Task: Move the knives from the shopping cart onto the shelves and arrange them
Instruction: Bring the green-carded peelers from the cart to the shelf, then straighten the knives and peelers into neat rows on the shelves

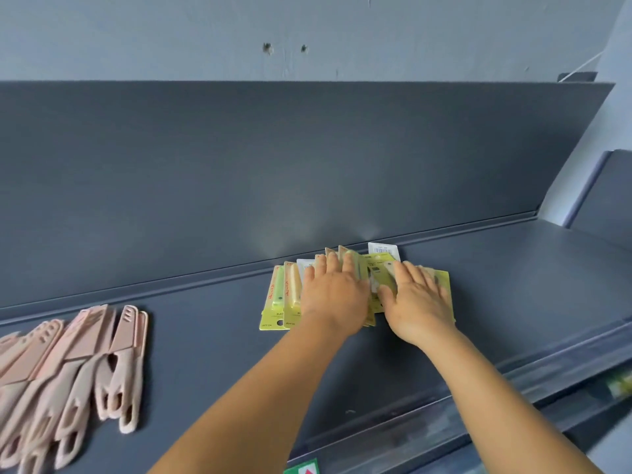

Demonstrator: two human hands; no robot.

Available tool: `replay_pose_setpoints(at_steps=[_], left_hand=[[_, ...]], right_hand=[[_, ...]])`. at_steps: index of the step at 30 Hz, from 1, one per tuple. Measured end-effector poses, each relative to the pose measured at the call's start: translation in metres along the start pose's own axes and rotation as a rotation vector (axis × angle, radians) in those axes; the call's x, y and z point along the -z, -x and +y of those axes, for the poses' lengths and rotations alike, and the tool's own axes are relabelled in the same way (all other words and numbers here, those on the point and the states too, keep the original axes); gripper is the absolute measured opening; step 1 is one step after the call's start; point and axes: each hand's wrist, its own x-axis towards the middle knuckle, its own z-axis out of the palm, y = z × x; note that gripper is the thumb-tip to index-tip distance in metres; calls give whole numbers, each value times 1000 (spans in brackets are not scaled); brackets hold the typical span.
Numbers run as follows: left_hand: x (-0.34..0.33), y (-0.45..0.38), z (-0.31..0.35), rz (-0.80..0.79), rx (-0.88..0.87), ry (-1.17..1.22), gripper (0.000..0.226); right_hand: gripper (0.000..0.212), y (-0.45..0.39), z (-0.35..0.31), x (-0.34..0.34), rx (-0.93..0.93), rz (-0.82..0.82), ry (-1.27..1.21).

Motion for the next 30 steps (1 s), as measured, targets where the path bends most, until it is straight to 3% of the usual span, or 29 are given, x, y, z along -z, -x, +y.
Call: replay_pose_setpoints(at_steps=[9,17,20,24,30], left_hand=[[50,90,-90,145,37,-31,55],[102,234,-206,177,258,-59,48],[120,298,-249,203,345,-65,58],[143,383,-308,250,461,-54,48],[173,511,-388,298,676,-78,54]], right_hand=[[67,64,-94,1,248,-25,-137],[55,176,-228,-16,551,-143,-195],[45,226,-284,-23,653,-144,-209],[50,293,-356,-38,772,-194,-231],[60,387,-458,-64,929,-301,-247]])
